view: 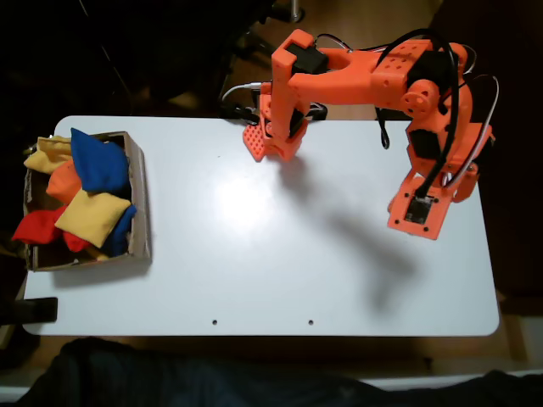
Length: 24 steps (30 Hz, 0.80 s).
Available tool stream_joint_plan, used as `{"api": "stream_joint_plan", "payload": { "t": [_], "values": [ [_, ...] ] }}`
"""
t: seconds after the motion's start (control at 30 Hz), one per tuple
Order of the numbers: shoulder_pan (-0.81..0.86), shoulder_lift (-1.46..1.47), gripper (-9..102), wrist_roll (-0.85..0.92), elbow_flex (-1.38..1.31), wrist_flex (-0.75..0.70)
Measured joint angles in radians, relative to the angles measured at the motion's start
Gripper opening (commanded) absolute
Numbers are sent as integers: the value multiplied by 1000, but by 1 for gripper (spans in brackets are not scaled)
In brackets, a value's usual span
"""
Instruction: Grasp a bag and put it in the box.
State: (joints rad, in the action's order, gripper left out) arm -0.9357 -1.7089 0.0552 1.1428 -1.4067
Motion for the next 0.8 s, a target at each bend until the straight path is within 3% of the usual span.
{"api": "stream_joint_plan", "payload": {
  "t": [0.5, 0.8],
  "values": [
    [-95, 187, 1, 295, -135, -15],
    [-129, 301, 6, 341, -209, -58]
  ]
}}
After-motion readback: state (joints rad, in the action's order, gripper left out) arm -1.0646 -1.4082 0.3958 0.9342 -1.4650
